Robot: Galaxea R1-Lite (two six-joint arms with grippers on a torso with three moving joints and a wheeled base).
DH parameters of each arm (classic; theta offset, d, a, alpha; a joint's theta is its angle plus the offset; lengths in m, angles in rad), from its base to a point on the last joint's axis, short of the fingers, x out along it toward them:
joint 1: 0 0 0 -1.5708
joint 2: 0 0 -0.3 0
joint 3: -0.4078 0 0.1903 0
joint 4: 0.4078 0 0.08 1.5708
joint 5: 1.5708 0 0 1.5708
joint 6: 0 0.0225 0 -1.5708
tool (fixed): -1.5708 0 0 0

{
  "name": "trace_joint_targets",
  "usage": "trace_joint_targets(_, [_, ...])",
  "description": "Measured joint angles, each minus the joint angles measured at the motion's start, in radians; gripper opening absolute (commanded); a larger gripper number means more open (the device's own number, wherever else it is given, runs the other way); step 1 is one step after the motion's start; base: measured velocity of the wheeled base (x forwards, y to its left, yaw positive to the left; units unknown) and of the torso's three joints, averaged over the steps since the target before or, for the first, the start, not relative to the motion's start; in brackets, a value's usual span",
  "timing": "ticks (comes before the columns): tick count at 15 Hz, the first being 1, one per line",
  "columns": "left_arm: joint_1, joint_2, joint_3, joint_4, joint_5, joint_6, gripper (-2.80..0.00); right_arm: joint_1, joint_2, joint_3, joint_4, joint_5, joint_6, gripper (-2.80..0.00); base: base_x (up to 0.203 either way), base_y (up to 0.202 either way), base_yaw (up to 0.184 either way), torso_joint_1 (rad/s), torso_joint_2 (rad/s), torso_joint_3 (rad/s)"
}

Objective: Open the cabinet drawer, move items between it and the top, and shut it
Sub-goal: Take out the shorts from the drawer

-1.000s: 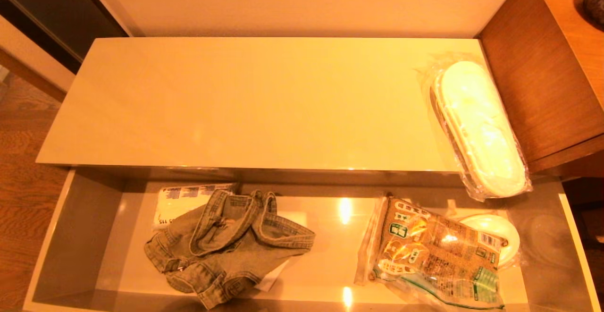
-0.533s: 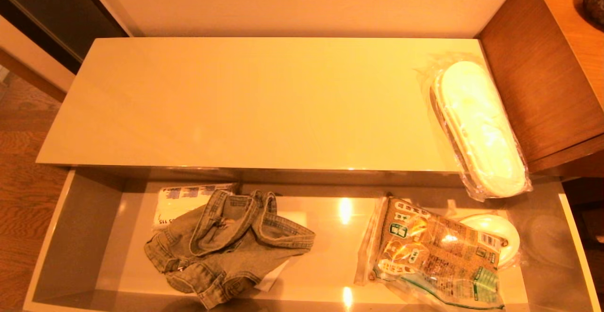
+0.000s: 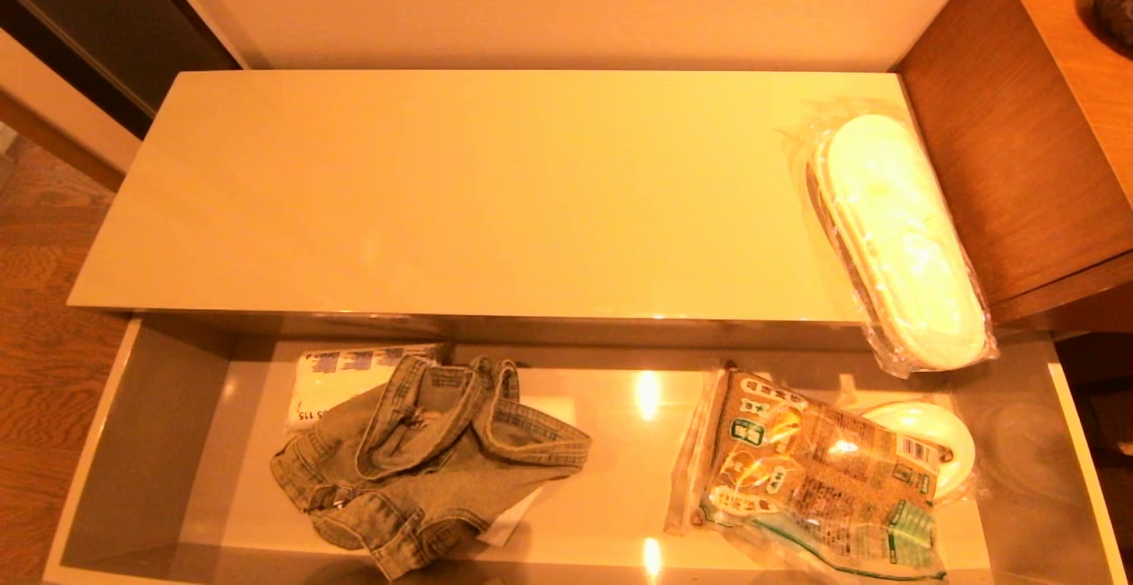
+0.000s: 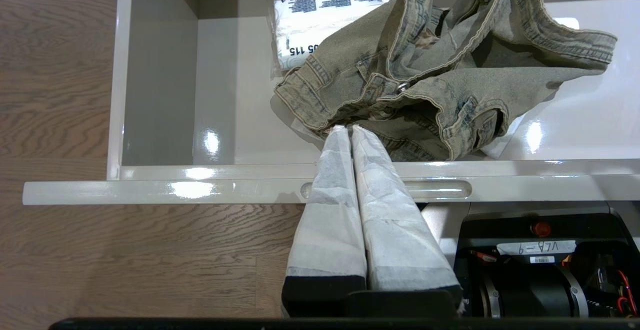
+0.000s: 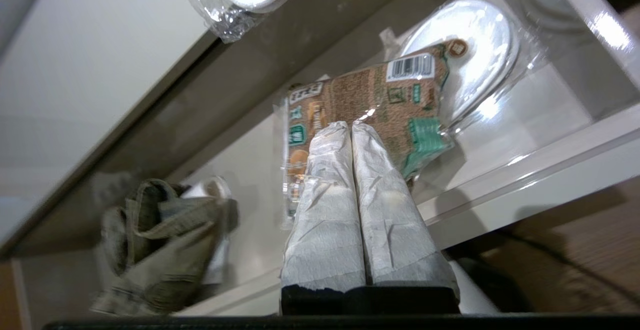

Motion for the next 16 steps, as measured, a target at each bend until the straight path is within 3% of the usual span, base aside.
trace_joint_targets(3, [0.000, 0.000, 0.000, 0.000, 0.001, -0.001, -2.80, 0.000, 0.000, 0.000, 0.001, -0.001, 0.034, -2.80, 0.000, 0.000, 0.000, 0.000, 0.00, 0.000])
trace_joint_targets(10, [0.000, 0.000, -0.002, 0.001, -0.003, 0.001, -2.80, 0.000, 0.000, 0.000, -0.003, 0.014, 0.012, -2.80, 0.000, 0.000, 0.000, 0.000, 0.00, 0.000])
trace_joint_targets(13, [0.000, 0.000, -0.002, 0.001, -0.004, 0.002, -2.80, 0.000, -0.001, 0.002, -0.004, 0.043, -0.147, -2.80, 0.000, 0.000, 0.000, 0.000, 0.00, 0.000])
trace_joint_targets(16, [0.000, 0.000, -0.002, 0.001, -0.002, 0.002, -2.80, 0.000, -0.002, 0.005, -0.020, 0.040, -0.361, -2.80, 0.000, 0.000, 0.000, 0.000, 0.00, 0.000])
